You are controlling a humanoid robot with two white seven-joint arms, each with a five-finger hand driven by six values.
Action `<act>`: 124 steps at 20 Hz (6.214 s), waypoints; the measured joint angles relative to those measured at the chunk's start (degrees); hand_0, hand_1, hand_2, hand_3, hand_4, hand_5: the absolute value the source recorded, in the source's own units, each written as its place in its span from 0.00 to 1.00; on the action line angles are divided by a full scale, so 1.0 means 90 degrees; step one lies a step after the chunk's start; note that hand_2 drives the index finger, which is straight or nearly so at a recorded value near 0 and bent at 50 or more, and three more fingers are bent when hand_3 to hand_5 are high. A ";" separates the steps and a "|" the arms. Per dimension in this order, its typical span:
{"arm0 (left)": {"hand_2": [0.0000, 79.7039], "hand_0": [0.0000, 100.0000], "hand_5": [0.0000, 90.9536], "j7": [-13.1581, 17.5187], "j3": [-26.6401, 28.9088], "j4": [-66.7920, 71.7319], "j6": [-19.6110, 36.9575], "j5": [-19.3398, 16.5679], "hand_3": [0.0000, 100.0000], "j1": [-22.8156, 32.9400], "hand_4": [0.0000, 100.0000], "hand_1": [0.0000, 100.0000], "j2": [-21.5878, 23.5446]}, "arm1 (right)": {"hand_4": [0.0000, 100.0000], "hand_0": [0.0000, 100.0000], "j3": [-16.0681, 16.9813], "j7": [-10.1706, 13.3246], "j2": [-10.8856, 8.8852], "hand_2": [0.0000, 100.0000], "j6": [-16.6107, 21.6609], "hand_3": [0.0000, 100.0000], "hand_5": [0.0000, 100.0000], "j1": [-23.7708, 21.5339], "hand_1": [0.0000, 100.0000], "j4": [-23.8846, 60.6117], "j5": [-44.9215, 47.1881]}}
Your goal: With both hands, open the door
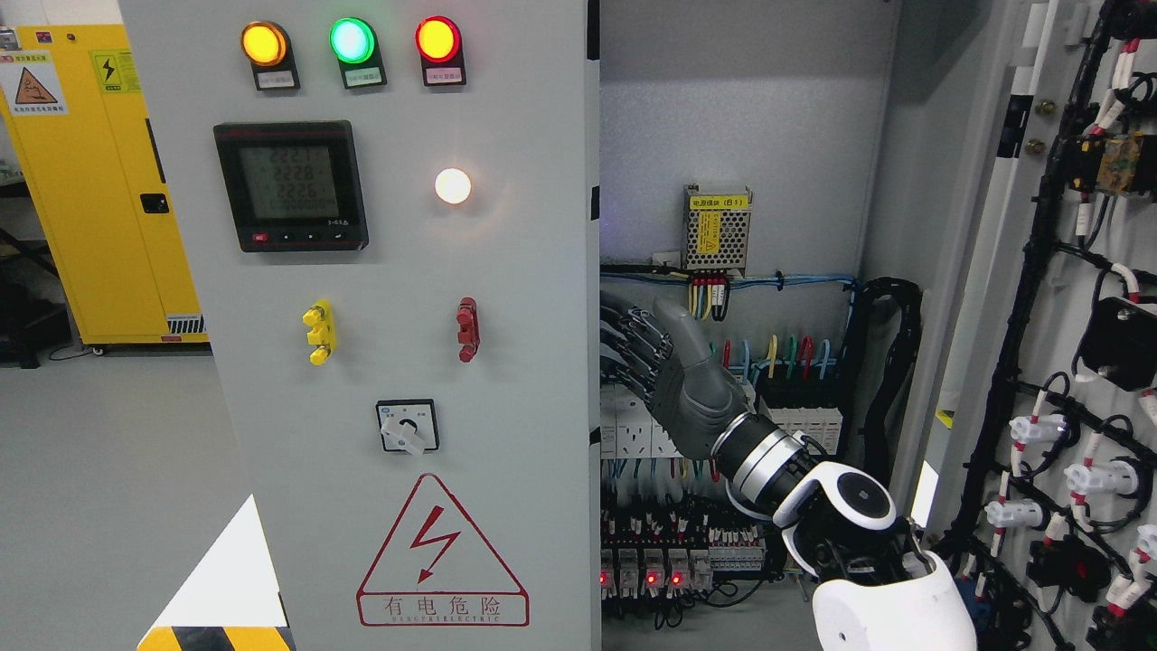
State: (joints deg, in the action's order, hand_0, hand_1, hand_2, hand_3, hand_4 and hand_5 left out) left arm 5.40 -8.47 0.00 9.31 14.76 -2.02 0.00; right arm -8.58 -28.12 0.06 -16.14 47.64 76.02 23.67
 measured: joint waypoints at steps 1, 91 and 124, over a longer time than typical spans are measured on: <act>0.00 0.00 0.00 0.0000 0.0000 0.0000 0.0000 0.0000 0.00 0.0000 0.00 0.00 0.0000 | 0.00 0.24 0.0004 -0.0041 0.0000 0.00 0.0000 0.00 0.00 0.0003 0.00 -0.0018 0.0003; 0.00 0.00 0.00 0.0001 0.0004 0.0000 0.0000 0.0000 0.00 0.0000 0.00 0.00 -0.0062 | 0.00 0.24 0.0220 -0.2418 -0.0195 0.00 -0.0459 0.00 0.00 0.0664 0.00 -0.0832 0.0018; 0.00 0.00 0.00 -0.0007 -0.0001 0.0000 -0.0008 0.0000 0.00 0.0197 0.00 0.00 -0.0247 | 0.00 0.24 -0.0752 -0.2511 -0.0262 0.00 -0.0508 0.00 0.00 -0.0734 0.00 0.0862 0.0335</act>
State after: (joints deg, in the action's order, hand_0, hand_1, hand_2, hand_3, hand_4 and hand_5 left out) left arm 5.33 -8.48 0.00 9.25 14.77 -0.25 -2.23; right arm -15.35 -50.72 -2.31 -20.71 41.03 83.78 26.68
